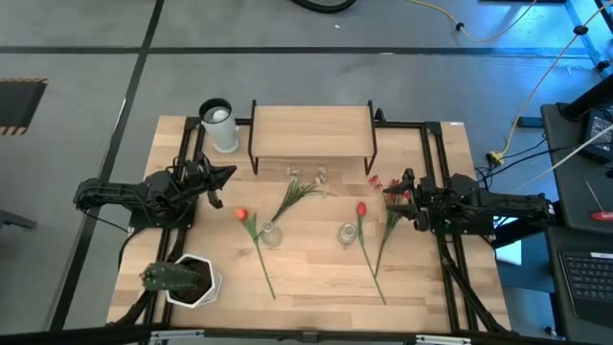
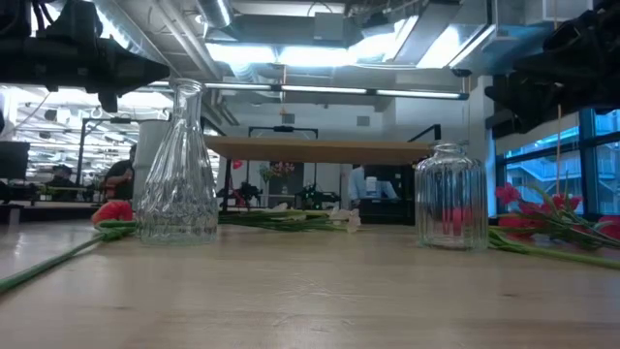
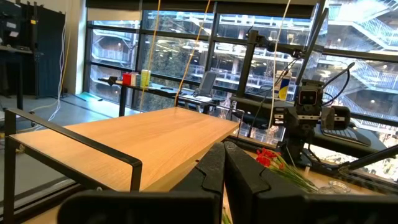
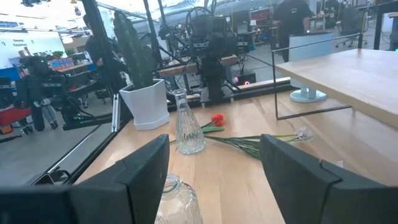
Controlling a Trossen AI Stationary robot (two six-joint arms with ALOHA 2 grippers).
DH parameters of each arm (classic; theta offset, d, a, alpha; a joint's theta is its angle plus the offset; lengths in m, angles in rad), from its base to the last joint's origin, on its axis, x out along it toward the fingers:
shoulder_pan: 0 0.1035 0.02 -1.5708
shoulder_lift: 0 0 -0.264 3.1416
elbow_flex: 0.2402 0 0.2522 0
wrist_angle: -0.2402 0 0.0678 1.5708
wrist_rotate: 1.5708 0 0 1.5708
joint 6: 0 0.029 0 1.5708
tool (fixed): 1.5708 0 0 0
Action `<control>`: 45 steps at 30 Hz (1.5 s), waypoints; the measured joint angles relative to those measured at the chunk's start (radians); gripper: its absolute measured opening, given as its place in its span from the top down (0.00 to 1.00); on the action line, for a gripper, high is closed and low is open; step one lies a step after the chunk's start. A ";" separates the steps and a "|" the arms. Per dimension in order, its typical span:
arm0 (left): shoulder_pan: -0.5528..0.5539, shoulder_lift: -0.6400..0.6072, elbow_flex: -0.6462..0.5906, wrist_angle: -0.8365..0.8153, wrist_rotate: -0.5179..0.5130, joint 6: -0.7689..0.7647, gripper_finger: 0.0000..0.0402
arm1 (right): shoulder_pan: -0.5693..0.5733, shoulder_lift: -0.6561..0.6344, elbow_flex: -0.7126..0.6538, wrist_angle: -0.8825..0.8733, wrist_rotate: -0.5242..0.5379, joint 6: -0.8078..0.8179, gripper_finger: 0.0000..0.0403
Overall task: Pick and place flowers into a vace then onto a shelf
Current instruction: Put the red flowers into the right transparent vase
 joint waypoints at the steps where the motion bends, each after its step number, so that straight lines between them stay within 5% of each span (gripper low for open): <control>1: 0.000 0.000 0.000 0.000 0.000 0.000 0.99 | 0.000 0.000 0.000 0.000 0.007 0.000 0.37; 29: 0.000 0.000 0.000 0.000 0.000 0.000 0.99 | -0.002 0.140 0.014 0.000 0.924 0.051 0.37; 45: 0.000 0.000 0.000 0.000 0.000 0.000 0.99 | -0.002 0.142 0.014 -0.007 0.949 0.105 0.37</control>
